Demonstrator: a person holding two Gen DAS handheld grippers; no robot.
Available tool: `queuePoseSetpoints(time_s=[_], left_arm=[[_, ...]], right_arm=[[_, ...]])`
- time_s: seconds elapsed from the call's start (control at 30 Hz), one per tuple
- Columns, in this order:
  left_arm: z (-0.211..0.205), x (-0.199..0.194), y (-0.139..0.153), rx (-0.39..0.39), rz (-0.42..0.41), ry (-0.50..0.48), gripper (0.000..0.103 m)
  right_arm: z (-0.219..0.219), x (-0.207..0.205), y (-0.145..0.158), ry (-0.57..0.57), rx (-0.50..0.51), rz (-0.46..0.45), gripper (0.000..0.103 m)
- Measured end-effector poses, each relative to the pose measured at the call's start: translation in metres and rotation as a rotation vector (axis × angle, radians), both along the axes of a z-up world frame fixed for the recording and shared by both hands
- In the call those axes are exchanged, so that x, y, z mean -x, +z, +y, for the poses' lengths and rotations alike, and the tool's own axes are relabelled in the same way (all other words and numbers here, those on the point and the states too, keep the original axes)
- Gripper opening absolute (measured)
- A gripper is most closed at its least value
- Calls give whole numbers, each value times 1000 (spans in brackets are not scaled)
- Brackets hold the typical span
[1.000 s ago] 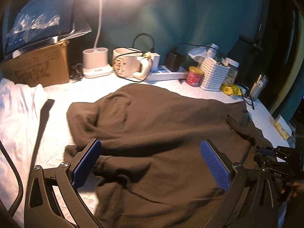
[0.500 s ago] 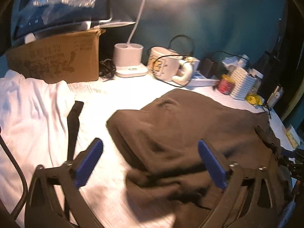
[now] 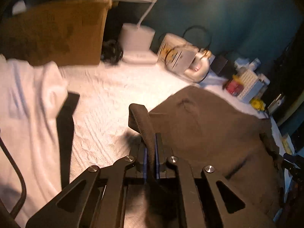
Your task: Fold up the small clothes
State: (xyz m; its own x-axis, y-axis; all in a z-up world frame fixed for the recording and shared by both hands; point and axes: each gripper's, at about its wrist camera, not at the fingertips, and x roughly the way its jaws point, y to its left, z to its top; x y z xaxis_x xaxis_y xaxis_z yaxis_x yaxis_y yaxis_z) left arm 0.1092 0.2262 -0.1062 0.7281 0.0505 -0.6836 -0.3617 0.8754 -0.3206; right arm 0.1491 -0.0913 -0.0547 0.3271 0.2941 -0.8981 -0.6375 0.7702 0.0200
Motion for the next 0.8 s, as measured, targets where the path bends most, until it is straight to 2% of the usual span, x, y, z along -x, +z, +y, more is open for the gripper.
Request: queuePoseSetpoints(time_s=[0.17, 0.37, 0.5, 0.67, 0.73, 0.8], left_arm=[[-28, 2, 38, -52, -83, -50, 4], [-72, -24, 59, -89, -110, -171, 4], [-104, -50, 51, -90, -72, -245, 4], [-134, -79, 24, -38, 49, -304, 6], [-142, -87, 13, -5, 115, -318, 12], [-149, -83, 12, 20, 138, -345, 17]], right_arm=[[-10, 0, 6, -4, -25, -10, 46], [-35, 1, 11, -54, -63, -29, 46], [-56, -1, 14, -87, -75, -40, 46], [-82, -1, 15, -142, -91, -49, 46], [-88, 0, 15, -156, -95, -48, 46], [-94, 1, 13, -166, -102, -47, 46]])
